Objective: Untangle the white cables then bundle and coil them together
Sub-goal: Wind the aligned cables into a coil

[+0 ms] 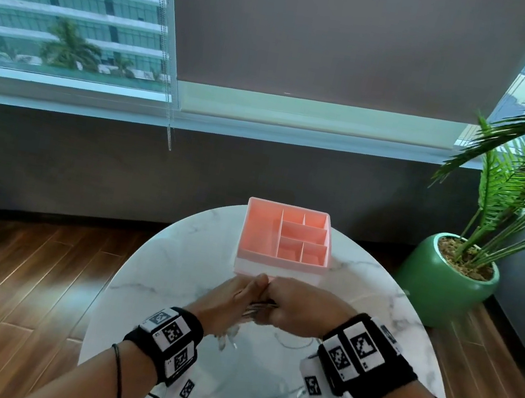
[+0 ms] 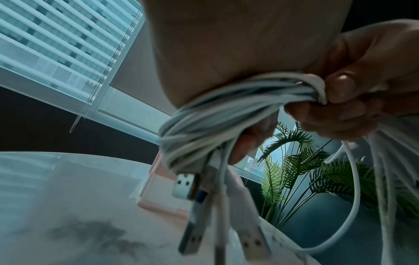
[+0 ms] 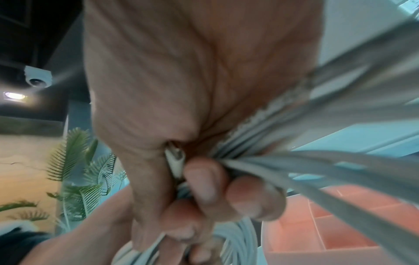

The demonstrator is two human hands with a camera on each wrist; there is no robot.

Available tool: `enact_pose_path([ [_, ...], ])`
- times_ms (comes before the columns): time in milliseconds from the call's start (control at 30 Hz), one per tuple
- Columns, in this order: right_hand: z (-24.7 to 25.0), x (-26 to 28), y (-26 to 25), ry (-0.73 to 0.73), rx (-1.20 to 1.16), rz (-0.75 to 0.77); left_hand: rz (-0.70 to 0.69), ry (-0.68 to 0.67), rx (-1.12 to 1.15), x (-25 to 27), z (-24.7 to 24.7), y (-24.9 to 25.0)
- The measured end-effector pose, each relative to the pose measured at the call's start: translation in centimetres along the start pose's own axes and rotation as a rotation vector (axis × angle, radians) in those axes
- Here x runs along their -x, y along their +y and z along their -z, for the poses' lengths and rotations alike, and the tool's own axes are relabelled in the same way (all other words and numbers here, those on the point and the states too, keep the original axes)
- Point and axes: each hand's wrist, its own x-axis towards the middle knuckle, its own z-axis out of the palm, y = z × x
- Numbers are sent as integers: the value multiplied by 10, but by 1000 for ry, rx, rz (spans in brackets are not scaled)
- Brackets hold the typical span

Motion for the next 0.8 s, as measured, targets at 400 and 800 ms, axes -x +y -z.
enact_pose_path([
  [400, 9, 2, 24, 160, -440, 46, 289, -296, -11, 2, 9, 13],
  [800, -12, 5, 36, 528, 123, 304, 508, -169, 428, 5, 6, 14],
])
